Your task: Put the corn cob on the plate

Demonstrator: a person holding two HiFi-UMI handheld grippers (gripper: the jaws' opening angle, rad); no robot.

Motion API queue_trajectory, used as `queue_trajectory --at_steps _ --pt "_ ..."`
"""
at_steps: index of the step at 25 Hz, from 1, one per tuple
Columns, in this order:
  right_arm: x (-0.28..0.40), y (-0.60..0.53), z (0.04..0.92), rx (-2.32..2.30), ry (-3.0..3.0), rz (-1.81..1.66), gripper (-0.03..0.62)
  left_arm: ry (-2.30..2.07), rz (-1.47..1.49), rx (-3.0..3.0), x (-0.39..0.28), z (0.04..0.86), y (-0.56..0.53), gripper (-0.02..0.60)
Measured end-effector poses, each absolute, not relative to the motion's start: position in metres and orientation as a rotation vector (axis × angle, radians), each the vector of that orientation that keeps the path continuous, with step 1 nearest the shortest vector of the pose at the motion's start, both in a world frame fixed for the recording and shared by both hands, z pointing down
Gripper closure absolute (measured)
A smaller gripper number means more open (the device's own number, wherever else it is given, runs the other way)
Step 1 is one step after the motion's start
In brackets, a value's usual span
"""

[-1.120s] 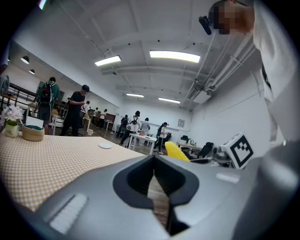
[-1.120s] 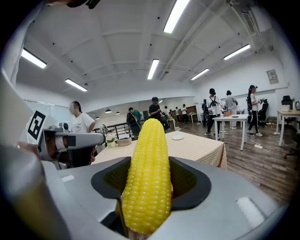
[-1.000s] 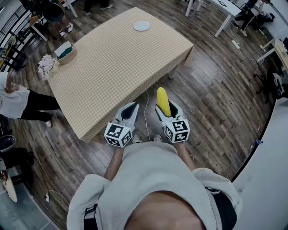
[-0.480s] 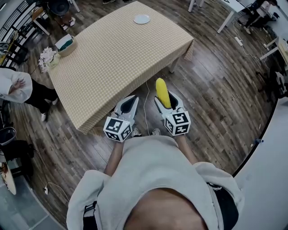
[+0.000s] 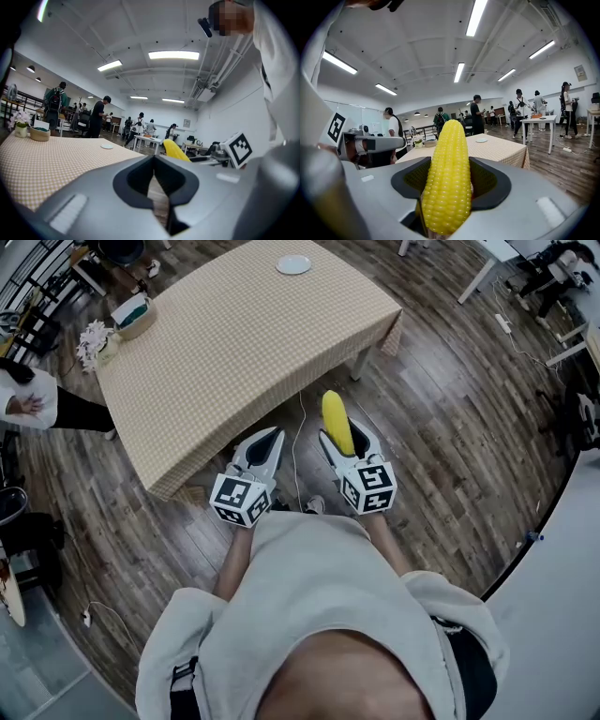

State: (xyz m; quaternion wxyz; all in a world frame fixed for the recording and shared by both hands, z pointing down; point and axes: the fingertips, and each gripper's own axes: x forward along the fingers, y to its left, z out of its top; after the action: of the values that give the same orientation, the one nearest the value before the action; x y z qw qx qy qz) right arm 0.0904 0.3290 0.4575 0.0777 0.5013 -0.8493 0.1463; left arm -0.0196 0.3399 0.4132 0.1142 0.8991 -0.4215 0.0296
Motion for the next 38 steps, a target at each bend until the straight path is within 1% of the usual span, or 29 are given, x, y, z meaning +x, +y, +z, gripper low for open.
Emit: queue_trajectory --at_steps 7,20,27,38 --pt "0.107 0.327 0.467 1.496 -2.549 0.458 0.338 -1.263 0.081 2.615 -0.008 0.421 0.337 0.574" --pt "0.114 0.287 0.471 1.532 -2.555 0.457 0.338 -1.243 0.086 2.634 -0.003 0.425 0.297 0.574" --pt "0.111 0.238 0.477 1.556 -2.534 0.445 0.338 -1.201 0.068 2.638 -0.003 0.435 0.246 0.574" --pt "0.082 0.121 0.473 1.562 -2.514 0.436 0.339 -1.175 0.045 2.626 -0.035 0.436 0.124 0.574"
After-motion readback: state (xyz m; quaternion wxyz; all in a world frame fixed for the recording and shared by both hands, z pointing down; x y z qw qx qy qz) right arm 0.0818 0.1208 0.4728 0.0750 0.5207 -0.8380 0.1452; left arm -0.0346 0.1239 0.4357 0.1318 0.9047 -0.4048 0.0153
